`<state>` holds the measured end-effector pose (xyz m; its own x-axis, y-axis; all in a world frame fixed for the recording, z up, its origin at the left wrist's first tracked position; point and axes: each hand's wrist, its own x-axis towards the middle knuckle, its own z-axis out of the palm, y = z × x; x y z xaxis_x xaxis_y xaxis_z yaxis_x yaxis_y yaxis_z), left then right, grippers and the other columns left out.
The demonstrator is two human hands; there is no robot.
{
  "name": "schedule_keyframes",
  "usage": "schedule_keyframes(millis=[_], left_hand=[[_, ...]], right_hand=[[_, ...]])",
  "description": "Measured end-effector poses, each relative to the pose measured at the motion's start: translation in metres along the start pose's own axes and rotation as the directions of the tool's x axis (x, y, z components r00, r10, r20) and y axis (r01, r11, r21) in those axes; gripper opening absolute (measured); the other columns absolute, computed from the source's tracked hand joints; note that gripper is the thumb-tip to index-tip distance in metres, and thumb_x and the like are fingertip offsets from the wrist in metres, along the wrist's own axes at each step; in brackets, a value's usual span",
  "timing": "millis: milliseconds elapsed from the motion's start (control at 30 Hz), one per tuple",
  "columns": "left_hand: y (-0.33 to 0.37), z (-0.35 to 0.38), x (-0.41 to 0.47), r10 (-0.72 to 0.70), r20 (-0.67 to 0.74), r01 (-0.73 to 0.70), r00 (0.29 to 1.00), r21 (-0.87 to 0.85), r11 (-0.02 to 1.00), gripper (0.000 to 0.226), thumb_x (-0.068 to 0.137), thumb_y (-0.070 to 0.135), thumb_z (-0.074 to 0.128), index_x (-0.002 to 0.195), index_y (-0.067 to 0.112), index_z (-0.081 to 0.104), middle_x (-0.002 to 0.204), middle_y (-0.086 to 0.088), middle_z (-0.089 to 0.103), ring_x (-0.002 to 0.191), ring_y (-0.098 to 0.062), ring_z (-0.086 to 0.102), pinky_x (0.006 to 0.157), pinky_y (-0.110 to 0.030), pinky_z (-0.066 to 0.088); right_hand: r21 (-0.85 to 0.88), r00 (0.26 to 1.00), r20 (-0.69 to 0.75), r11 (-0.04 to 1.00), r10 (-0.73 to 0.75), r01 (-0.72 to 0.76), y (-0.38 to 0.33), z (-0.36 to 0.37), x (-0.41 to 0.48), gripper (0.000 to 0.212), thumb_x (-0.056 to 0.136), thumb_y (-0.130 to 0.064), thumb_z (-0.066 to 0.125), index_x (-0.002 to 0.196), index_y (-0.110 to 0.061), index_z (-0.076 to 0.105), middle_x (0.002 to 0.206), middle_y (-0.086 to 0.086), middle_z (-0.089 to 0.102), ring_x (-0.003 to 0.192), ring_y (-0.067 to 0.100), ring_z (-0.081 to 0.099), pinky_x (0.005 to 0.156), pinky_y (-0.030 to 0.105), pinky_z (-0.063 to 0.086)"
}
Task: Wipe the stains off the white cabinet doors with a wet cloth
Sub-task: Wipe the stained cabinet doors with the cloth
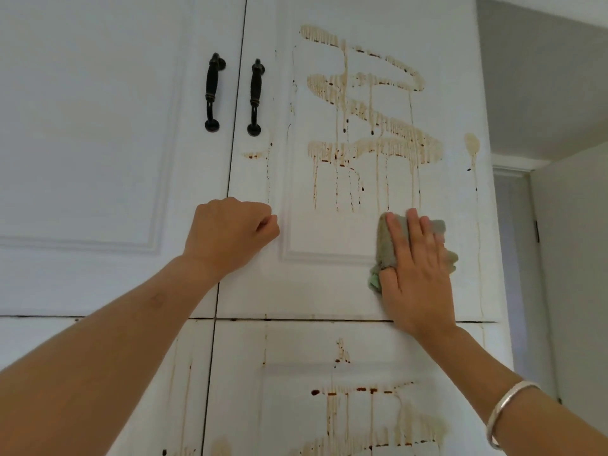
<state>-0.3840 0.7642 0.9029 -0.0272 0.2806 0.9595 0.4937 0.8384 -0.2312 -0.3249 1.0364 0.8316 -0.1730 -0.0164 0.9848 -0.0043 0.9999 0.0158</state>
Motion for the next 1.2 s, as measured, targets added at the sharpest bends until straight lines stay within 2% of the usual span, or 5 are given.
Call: schedule_keyframes(millis=[200, 467, 700, 1067, 1200], left_hand=[[0.007, -0.006, 0.002, -0.063, 0.05, 0.064, 0.997, -0.015, 0.998, 0.037, 0.08, 0.034, 0.041, 0.052, 0.019, 0.022, 0.044, 0.005, 0.019, 0.042, -0.011, 0.016, 0.046, -0.025, 0.022], [0.006, -0.014, 0.01, 0.003, 0.115, -0.002, 0.993, -0.004, 1.0, 0.047, 0.093, 0.039, 0.045, 0.052, 0.018, 0.035, 0.047, 0.002, 0.04, 0.046, -0.016, 0.036, 0.049, -0.027, 0.031], [-0.041, -0.033, 0.021, -0.21, 0.038, 0.211, 0.977, -0.013, 0.977, 0.044, 0.092, 0.035, 0.046, 0.055, 0.016, 0.033, 0.048, 0.002, 0.035, 0.047, -0.015, 0.031, 0.048, -0.027, 0.027], [-0.047, -0.026, 0.017, -0.159, -0.048, 0.16, 0.986, 0.007, 0.987, 0.048, 0.091, 0.038, 0.047, 0.052, 0.019, 0.027, 0.043, 0.002, 0.03, 0.042, -0.014, 0.029, 0.046, -0.027, 0.027], [-0.048, -0.026, 0.017, -0.184, -0.039, 0.184, 0.982, -0.012, 0.983, 0.048, 0.092, 0.041, 0.044, 0.053, 0.018, 0.029, 0.044, 0.002, 0.032, 0.043, -0.013, 0.028, 0.048, -0.027, 0.028]], right_hand=[[-0.047, 0.956, 0.059, 0.955, -0.289, 0.292, -0.042, 0.001, 0.038, 0.069, 0.09, -0.034, 0.026, 0.156, -0.021, 0.011, 0.162, 0.007, 0.007, 0.15, 0.023, 0.0, 0.122, 0.046, 0.003], [-0.025, 0.936, 0.021, 0.935, -0.352, 0.353, -0.103, 0.012, 0.091, 0.066, 0.09, -0.041, 0.024, 0.154, -0.027, 0.02, 0.162, 0.007, 0.012, 0.15, 0.022, 0.005, 0.122, 0.043, 0.001], [-0.056, 0.925, 0.001, 0.924, -0.38, 0.379, -0.122, 0.014, 0.108, 0.066, 0.091, -0.037, 0.022, 0.155, -0.032, 0.009, 0.162, 0.009, -0.005, 0.15, 0.021, -0.007, 0.122, 0.044, 0.0], [0.006, 0.947, -0.052, 0.948, -0.317, 0.317, -0.165, 0.017, 0.136, 0.068, 0.09, -0.044, 0.019, 0.153, -0.037, -0.007, 0.161, 0.019, -0.005, 0.15, 0.024, -0.009, 0.12, 0.038, -0.009], [0.111, 0.948, -0.21, 0.957, -0.241, 0.268, -0.169, 0.022, 0.132, 0.064, 0.089, -0.042, 0.04, 0.146, -0.012, 0.032, 0.152, 0.017, 0.028, 0.145, 0.031, 0.019, 0.119, 0.048, 0.017]])
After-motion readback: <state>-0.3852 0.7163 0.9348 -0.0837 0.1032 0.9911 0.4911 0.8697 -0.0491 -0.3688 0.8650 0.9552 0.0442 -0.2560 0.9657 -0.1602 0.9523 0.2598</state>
